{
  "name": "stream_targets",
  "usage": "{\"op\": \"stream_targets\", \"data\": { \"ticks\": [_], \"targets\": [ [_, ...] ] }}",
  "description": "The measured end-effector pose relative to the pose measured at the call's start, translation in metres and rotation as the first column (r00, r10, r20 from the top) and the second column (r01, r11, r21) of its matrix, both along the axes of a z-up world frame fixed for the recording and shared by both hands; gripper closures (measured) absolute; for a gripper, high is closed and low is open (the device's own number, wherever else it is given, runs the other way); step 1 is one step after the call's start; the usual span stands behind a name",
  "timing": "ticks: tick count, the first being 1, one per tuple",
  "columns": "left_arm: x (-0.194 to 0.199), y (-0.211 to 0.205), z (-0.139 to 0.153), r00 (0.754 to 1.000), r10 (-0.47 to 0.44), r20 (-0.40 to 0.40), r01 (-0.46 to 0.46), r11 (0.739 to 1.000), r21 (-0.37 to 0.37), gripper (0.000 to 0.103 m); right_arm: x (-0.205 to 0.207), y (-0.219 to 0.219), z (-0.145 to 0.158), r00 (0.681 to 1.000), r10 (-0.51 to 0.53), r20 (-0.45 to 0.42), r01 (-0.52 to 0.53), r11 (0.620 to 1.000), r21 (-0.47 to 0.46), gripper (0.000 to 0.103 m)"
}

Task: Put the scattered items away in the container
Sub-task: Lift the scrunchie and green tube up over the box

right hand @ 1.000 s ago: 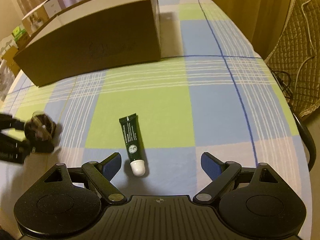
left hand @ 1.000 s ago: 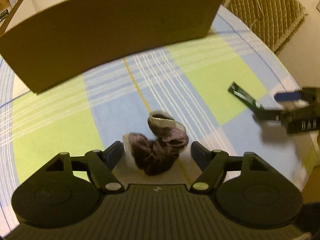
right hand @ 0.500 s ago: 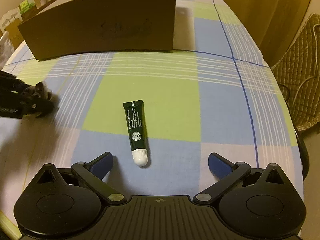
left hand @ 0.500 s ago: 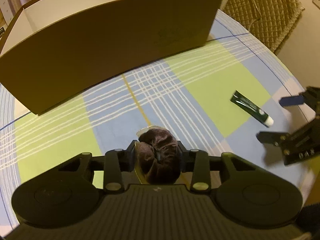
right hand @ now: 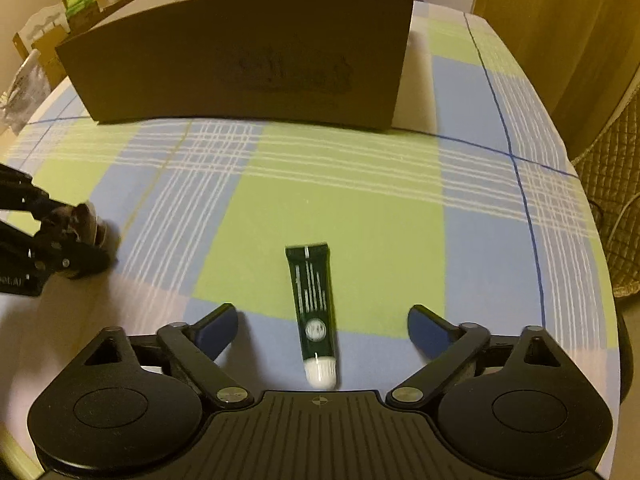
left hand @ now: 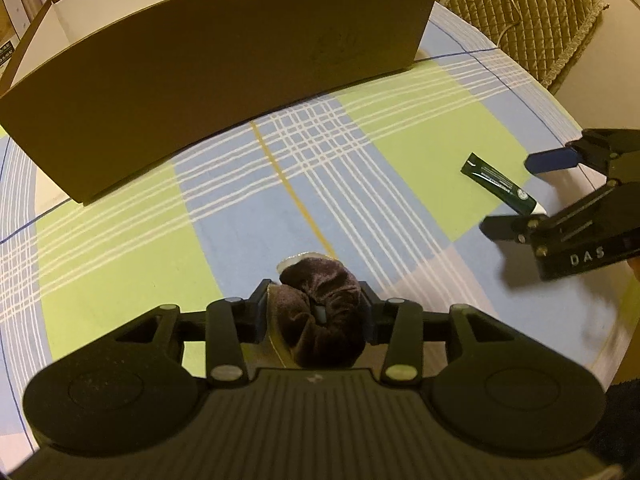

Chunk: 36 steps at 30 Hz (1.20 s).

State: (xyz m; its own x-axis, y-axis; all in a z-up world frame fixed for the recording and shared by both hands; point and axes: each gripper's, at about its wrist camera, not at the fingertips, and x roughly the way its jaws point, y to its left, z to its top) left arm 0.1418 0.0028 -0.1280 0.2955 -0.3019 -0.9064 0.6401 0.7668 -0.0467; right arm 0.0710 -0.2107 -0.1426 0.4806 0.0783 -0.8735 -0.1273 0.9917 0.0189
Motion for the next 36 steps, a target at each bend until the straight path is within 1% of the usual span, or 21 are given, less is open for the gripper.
{"op": "stream_targets", "data": {
  "ticks": [2, 4, 6, 8, 12, 13, 14, 16, 20, 27, 33, 36],
  "targets": [
    [0.0, 0.0, -0.001, 1.0, 0.0, 0.005, 0.0, 1.0, 0.0, 0.063, 0.003, 0.001, 0.001, 1.0, 0.005, 0.005, -0.005, 1.0, -0.006, 0.024],
    [0.0, -0.001, -0.001, 1.0, 0.001, 0.009, -0.001, 1.0, 0.002, 0.063, 0.004, 0.001, 0.002, 1.0, -0.001, 0.004, 0.001, 1.0, -0.006, 0.026],
    [0.0, -0.002, -0.001, 1.0, 0.0, 0.012, 0.0, 1.0, 0.006, 0.063, 0.003, 0.002, 0.002, 1.0, -0.006, 0.009, 0.007, 1.0, -0.013, 0.03],
    [0.0, -0.003, -0.001, 1.0, -0.001, 0.015, 0.001, 1.0, 0.009, 0.063, 0.001, 0.004, 0.003, 1.0, 0.001, 0.013, 0.0, 1.0, -0.012, 0.038],
    [0.0, -0.003, -0.001, 1.0, -0.002, 0.017, 0.002, 1.0, 0.011, 0.063, -0.002, 0.007, 0.006, 1.0, 0.01, 0.019, -0.01, 1.0, -0.013, 0.046],
    [-0.001, -0.003, -0.001, 1.0, -0.002, 0.017, 0.001, 1.0, 0.011, 0.063, -0.002, 0.007, 0.006, 1.0, 0.012, 0.02, -0.011, 1.0, -0.012, 0.052],
    [-0.001, -0.004, -0.001, 1.0, -0.001, 0.018, 0.001, 1.0, 0.012, 0.063, -0.003, 0.008, 0.007, 1.0, 0.015, 0.022, -0.015, 1.0, -0.013, 0.065],
    [-0.002, -0.004, -0.001, 1.0, 0.0, 0.02, -0.001, 1.0, 0.013, 0.063, -0.003, 0.01, 0.009, 0.999, 0.027, 0.021, -0.026, 1.0, -0.014, 0.083],
    [-0.003, -0.004, 0.0, 1.0, 0.0, 0.021, 0.0, 1.0, 0.012, 0.065, -0.006, 0.011, 0.009, 0.999, 0.036, 0.012, -0.036, 0.999, 0.003, 0.083],
    [-0.007, 0.002, 0.002, 1.0, 0.013, 0.015, -0.013, 1.0, 0.003, 0.069, -0.014, 0.006, 0.014, 0.999, 0.026, -0.019, -0.024, 0.994, 0.11, 0.083],
    [-0.006, 0.009, 0.013, 0.999, 0.034, 0.035, -0.034, 0.999, -0.019, 0.07, -0.01, 0.007, 0.03, 1.0, 0.018, 0.017, -0.021, 0.986, 0.164, 0.083],
    [-0.004, 0.011, 0.023, 0.997, 0.046, 0.058, -0.044, 0.998, -0.033, 0.07, -0.005, 0.009, 0.038, 0.999, 0.019, 0.043, -0.027, 0.983, 0.184, 0.083]
  ]
}}
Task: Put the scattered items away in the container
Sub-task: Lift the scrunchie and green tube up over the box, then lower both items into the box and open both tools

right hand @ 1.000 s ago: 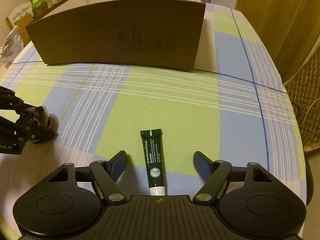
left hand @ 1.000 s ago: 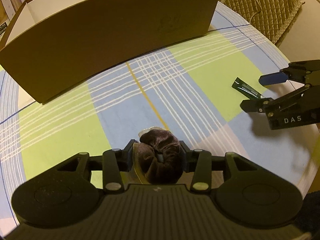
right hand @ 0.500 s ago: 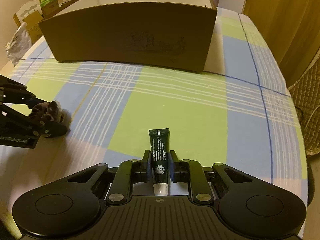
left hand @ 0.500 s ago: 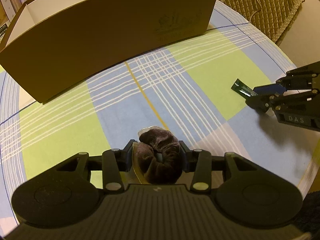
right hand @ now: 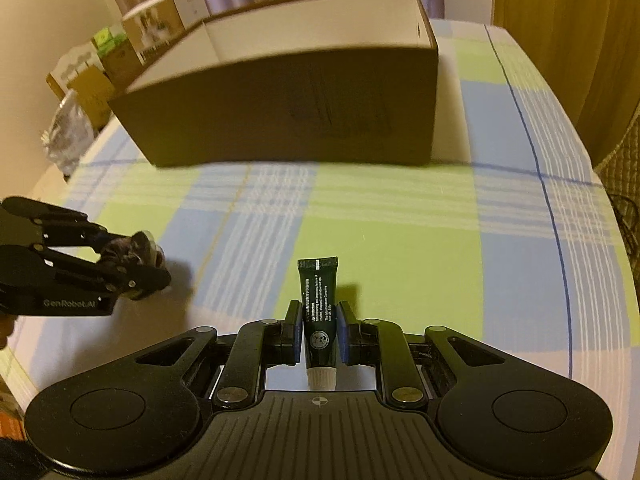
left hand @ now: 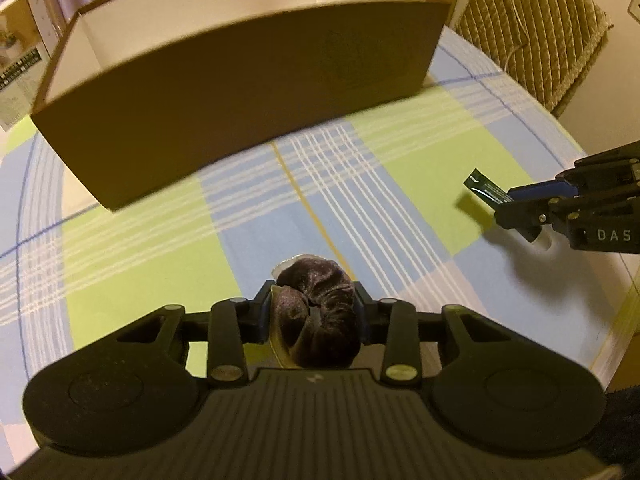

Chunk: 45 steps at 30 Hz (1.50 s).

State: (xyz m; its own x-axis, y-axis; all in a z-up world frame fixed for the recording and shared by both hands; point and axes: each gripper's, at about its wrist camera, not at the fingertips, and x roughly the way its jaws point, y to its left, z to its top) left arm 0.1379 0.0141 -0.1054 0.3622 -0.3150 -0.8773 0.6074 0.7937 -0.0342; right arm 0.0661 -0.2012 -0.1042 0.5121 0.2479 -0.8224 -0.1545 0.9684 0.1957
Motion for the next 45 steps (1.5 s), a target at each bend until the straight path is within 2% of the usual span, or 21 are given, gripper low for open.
{"op": "stream_targets", "data": {
  "ticks": [10, 24, 34, 39, 45],
  "targets": [
    [0.012, 0.003, 0.044, 0.996, 0.007, 0.087, 0.001, 0.996, -0.091, 0.07, 0.023, 0.013, 0.037, 0.994, 0.049, 0.094, -0.056, 0.996, 0.074, 0.083],
    [0.048, 0.006, 0.102, 0.968, 0.033, 0.249, 0.003, 0.99, -0.141, 0.07, 0.069, 0.021, 0.085, 0.966, 0.103, 0.239, -0.137, 0.982, 0.127, 0.083],
    [0.094, -0.004, 0.134, 0.935, 0.035, 0.354, 0.015, 0.991, -0.135, 0.07, 0.128, 0.013, 0.118, 0.936, 0.097, 0.339, -0.138, 0.985, 0.1, 0.083],
    [0.12, -0.012, 0.139, 0.923, 0.02, 0.384, 0.024, 0.994, -0.109, 0.07, 0.162, 0.015, 0.12, 0.933, 0.118, 0.341, -0.145, 0.988, 0.057, 0.083],
    [0.161, -0.021, 0.132, 0.928, 0.011, 0.373, 0.022, 0.996, -0.083, 0.07, 0.202, 0.015, 0.112, 0.937, 0.147, 0.318, -0.152, 0.988, -0.011, 0.083]
  ]
}}
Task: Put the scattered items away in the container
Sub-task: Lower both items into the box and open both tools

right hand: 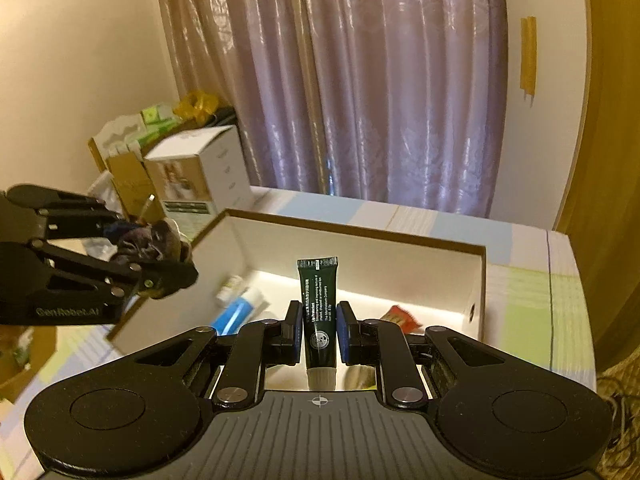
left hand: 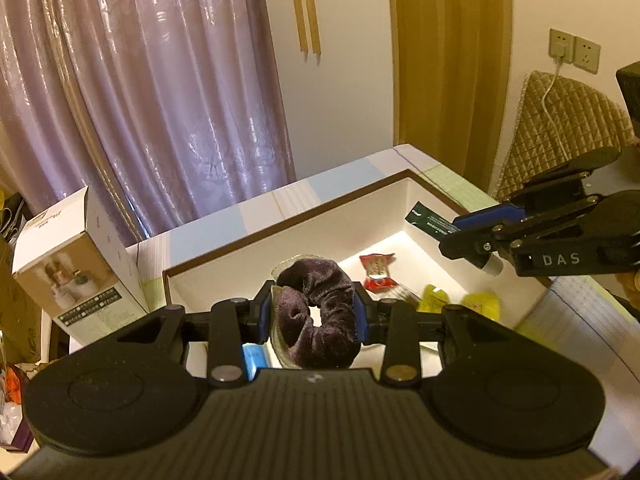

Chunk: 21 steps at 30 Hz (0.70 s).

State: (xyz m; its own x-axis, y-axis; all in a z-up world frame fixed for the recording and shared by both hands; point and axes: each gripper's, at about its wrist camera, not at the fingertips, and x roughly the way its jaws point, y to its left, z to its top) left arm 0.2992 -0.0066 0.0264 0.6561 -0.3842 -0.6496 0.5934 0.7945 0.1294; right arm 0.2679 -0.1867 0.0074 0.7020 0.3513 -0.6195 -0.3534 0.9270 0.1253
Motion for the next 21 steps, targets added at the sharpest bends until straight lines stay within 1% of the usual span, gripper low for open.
{"op": "stream_targets", "data": {
  "ticks": [4, 6, 10, 12, 13, 16, 17, 21],
  "targets": [
    [0.028, -0.011, -0.01, 1.0, -0.006, 0.001, 0.006, 0.999, 0.043, 0.07, 0.027, -0.003, -0.011, 1.0, -0.014, -0.024, 0.014, 0.999, -0.034, 0.083],
    [0.047, -0.017, -0.016, 1.0, -0.004, -0.009, 0.004, 0.998, 0.057, 0.07, 0.041, -0.005, -0.018, 0.999, -0.028, -0.046, 0.026, 0.999, -0.035, 0.083],
    [0.087, -0.033, -0.031, 0.998, 0.013, -0.064, -0.008, 0.996, 0.087, 0.07, 0.065, -0.006, -0.032, 0.995, -0.044, -0.088, 0.041, 0.999, -0.034, 0.083],
    [0.106, -0.038, -0.041, 0.994, 0.006, -0.111, 0.005, 0.995, 0.096, 0.07, 0.076, -0.005, -0.039, 0.993, -0.047, -0.109, 0.043, 0.998, -0.04, 0.083],
    [0.114, -0.041, -0.049, 0.99, 0.007, -0.14, 0.009, 0.994, 0.113, 0.07, 0.081, -0.005, -0.044, 0.992, -0.048, -0.121, 0.043, 0.998, -0.044, 0.083],
    [0.125, -0.044, -0.072, 0.987, 0.026, -0.162, 0.001, 0.986, 0.166, 0.07, 0.092, -0.007, -0.056, 0.987, -0.048, -0.152, 0.042, 0.998, -0.048, 0.083],
    [0.127, -0.043, -0.079, 0.986, 0.029, -0.165, 0.0, 0.985, 0.173, 0.07, 0.094, -0.008, -0.059, 0.986, -0.047, -0.159, 0.04, 0.998, -0.047, 0.083],
    [0.131, -0.033, -0.099, 0.979, 0.036, -0.199, -0.002, 0.986, 0.167, 0.07, 0.104, -0.011, -0.071, 0.982, -0.029, -0.186, 0.023, 0.999, -0.038, 0.083]
  ]
}}
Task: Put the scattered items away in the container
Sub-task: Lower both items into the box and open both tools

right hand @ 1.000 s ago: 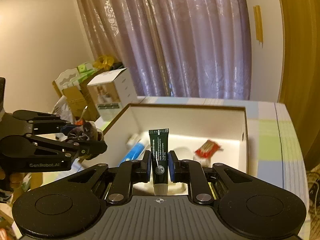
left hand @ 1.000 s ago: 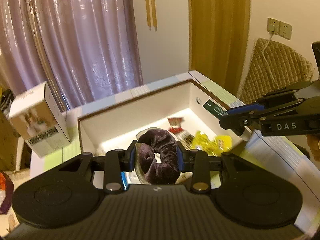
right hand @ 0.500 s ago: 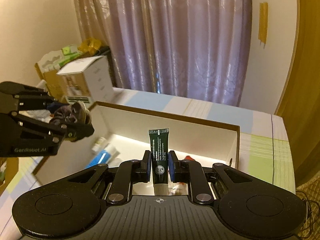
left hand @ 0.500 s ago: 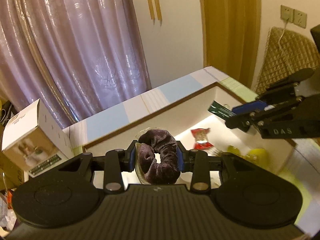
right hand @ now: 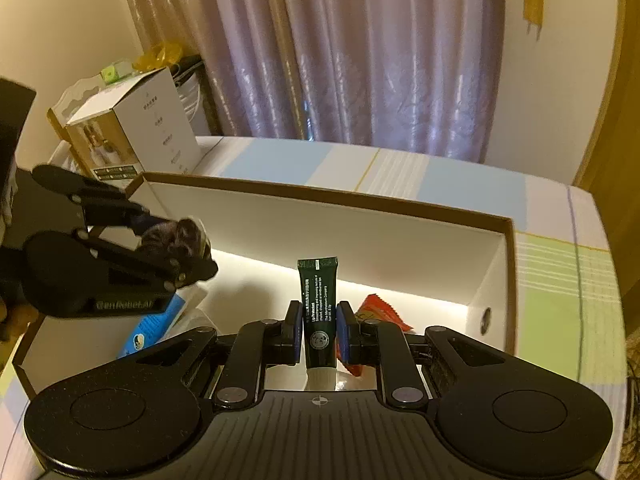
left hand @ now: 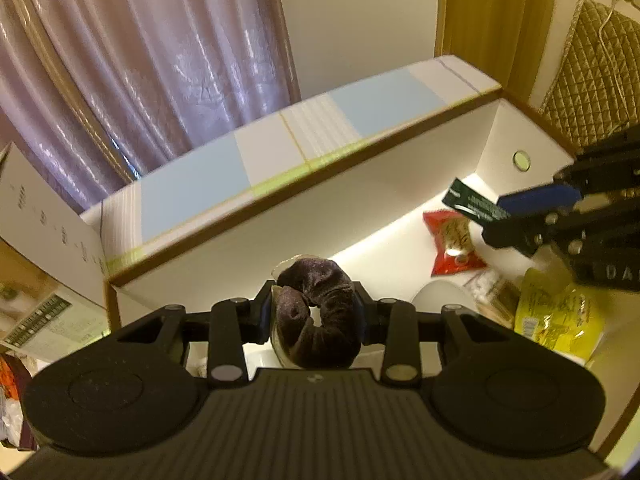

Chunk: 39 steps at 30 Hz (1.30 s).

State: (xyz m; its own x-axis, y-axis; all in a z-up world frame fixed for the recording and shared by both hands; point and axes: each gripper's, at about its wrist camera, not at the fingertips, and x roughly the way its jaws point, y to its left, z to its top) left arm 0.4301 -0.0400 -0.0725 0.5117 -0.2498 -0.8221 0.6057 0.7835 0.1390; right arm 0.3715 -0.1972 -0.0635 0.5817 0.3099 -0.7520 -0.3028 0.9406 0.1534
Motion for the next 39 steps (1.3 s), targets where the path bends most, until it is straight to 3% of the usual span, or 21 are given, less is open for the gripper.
{"op": "stream_targets", "data": {
  "ticks": [11, 16, 22, 27, 28, 29, 30, 31, 37, 39],
  "targets": [
    [0.017, 0.002, -0.019, 1.0, 0.005, -0.008, -0.005, 1.0, 0.017, 0.07, 0.027, 0.017, -0.024, 0.982, 0.187, -0.017, -0.187, 0.971, -0.15, 0.083],
    [0.024, -0.001, -0.03, 0.999, 0.028, -0.018, -0.027, 0.999, 0.024, 0.068, 0.033, 0.025, -0.029, 0.976, 0.219, 0.006, -0.214, 0.96, -0.179, 0.083],
    [0.021, -0.003, -0.035, 0.999, 0.033, -0.013, -0.032, 0.999, 0.018, 0.055, 0.038, 0.034, -0.035, 0.976, 0.216, -0.019, -0.215, 0.955, -0.202, 0.082],
    [0.019, 0.002, -0.032, 0.999, 0.037, -0.006, -0.037, 0.999, 0.016, 0.045, 0.032, 0.027, -0.036, 0.979, 0.199, -0.041, -0.203, 0.965, -0.167, 0.082],
    [0.019, 0.003, -0.032, 0.999, 0.039, -0.006, -0.039, 0.999, 0.015, 0.043, 0.032, 0.026, -0.036, 0.98, 0.195, -0.049, -0.201, 0.966, -0.164, 0.075],
    [0.018, 0.004, -0.031, 0.999, 0.04, -0.005, -0.04, 0.999, 0.012, 0.041, 0.031, 0.024, -0.037, 0.981, 0.188, -0.052, -0.194, 0.968, -0.162, 0.035],
    [0.016, 0.005, -0.031, 0.999, 0.039, -0.006, -0.039, 0.999, 0.011, 0.04, 0.029, 0.022, -0.035, 0.984, 0.172, -0.035, -0.176, 0.97, -0.166, 0.014],
    [0.016, 0.005, -0.03, 0.999, 0.039, -0.009, -0.039, 0.999, 0.014, 0.04, 0.024, 0.02, -0.032, 0.987, 0.163, 0.002, -0.161, 0.973, -0.164, 0.005],
    [0.007, 0.011, -0.017, 0.999, 0.046, 0.0, -0.046, 0.999, 0.015, 0.028, 0.014, 0.02, -0.02, 0.987, 0.161, 0.017, -0.157, 0.977, -0.143, 0.005],
    [0.003, 0.014, -0.01, 0.999, 0.051, -0.006, -0.051, 0.999, 0.002, 0.02, 0.008, 0.018, -0.016, 0.988, 0.15, 0.023, -0.145, 0.979, -0.145, 0.005]
  ]
}}
